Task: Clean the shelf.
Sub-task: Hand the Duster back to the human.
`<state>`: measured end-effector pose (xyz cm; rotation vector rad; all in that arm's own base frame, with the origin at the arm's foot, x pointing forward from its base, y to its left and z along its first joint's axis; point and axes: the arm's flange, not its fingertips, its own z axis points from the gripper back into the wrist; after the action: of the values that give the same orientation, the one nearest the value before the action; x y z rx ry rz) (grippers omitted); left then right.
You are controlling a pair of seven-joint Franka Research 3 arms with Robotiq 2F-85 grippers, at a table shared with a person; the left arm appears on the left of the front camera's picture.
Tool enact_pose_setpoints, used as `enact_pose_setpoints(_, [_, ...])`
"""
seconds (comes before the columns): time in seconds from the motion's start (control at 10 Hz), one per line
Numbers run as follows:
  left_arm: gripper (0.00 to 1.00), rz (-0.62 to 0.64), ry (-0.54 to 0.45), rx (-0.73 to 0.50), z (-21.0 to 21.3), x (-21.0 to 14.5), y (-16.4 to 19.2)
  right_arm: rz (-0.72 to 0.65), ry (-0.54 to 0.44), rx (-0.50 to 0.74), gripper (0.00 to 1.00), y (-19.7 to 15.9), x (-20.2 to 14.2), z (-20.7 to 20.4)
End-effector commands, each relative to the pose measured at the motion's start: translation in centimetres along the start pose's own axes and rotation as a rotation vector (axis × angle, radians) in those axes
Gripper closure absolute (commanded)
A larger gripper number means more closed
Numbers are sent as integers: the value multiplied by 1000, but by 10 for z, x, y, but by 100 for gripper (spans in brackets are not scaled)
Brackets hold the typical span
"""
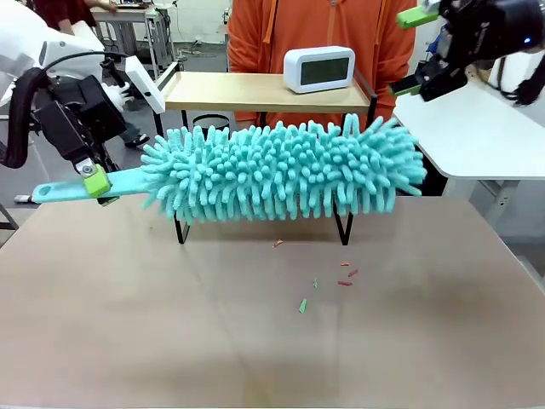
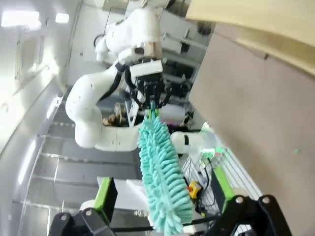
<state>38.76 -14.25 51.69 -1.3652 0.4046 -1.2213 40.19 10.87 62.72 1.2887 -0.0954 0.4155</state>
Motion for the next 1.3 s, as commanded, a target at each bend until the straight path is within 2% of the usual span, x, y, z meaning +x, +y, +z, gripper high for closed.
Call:
enact_pose_setpoints(0.0, [88,-26,32,-24,65,-27,-74,48,213,74,0,7,-7,-28])
enact_pose_setpoints(0.3, [88,-24,20,-10,58,-25,-73,69,478,28,0,20,-36,-69])
enact_pose_setpoints(0.5, [88,-18,18,-7,60,-25,-71,78,549,31,0,29,-48,-88])
enact_pose_setpoints(0.7, [88,-12,21,-11,53,-23,-70,67,497,2,0,34,-52,-99])
enact_pose_setpoints(1.0, [88,-9,23,-17,41,-12,-65,22,332,-18,0,41,-52,-115])
enact_pose_setpoints(1.2, [88,7,33,-2,32,-2,-56,-13,297,6,0,40,-57,-118])
